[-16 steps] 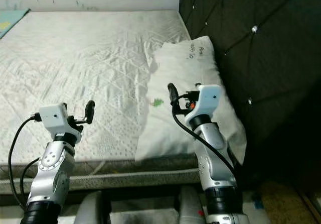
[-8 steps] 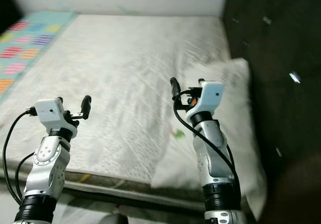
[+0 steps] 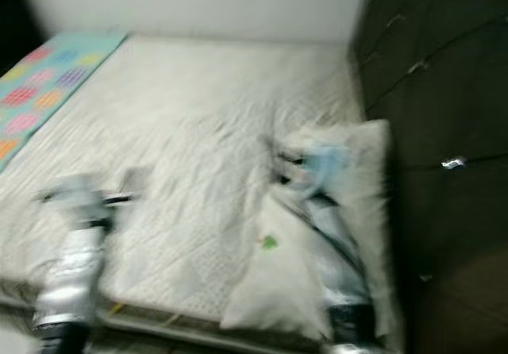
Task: Clean up the room
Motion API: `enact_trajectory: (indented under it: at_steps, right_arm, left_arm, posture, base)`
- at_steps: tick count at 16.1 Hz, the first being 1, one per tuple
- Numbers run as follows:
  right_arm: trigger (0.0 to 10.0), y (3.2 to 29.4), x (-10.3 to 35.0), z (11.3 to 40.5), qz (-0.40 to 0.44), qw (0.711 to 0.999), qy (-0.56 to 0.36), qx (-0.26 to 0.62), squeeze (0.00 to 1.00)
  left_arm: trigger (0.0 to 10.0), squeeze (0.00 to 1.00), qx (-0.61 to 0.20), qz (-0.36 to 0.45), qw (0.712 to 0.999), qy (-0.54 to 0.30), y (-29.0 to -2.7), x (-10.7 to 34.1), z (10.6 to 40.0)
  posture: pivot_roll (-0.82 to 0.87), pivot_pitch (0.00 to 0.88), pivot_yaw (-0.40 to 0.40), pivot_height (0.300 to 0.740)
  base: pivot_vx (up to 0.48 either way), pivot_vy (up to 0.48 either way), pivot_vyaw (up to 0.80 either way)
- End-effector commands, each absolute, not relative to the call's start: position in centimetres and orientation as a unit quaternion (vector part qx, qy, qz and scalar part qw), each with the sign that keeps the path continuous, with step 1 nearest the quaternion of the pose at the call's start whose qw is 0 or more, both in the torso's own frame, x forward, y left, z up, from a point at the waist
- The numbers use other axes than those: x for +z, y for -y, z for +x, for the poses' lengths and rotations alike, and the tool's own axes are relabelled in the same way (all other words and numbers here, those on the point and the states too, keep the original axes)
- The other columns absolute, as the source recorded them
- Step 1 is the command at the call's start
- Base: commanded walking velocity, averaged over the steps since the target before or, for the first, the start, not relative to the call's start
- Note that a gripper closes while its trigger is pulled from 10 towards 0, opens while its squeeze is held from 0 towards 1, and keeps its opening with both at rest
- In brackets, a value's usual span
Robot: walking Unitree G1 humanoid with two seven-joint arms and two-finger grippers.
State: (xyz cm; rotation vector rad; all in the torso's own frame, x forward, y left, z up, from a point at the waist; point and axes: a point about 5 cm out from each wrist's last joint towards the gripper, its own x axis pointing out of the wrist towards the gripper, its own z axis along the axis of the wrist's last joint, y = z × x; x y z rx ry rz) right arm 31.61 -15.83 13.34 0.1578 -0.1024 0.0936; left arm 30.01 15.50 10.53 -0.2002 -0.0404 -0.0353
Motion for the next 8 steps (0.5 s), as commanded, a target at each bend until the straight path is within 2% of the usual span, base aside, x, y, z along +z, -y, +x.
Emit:
enact_trajectory:
  at_steps: [1,5,8]
  right_arm:
    - [10.0,14.0,13.6,31.7,0.088,0.993,0.050,0.068,0.00]
    - [10.0,14.2,12.6,30.6,0.082,0.995,0.028,0.044,0.00]
    - [10.0,14.0,12.5,30.3,0.069,0.996,0.020,0.061,0.00]
  left_arm:
    - [10.0,0.00,-0.004,-0.072,0.997,0.012,-17.1,10.2,29.3]
    - [10.0,0.00,0.001,-0.084,0.996,0.000,-17.1,9.8,28.0]
    - [10.0,0.00,0.021,-0.092,0.995,-0.008,-17.5,9.5,27.0]
  posture:
    - [-0.07,0.000,0.045,0.740]
    - [-0.06,0.000,0.019,0.740]
    - [-0.06,0.017,-0.015,0.740]
  base:
    - [0.000,0.000,0.00]
    - [0.000,0.000,0.00]
    - [0.000,0.000,0.00]
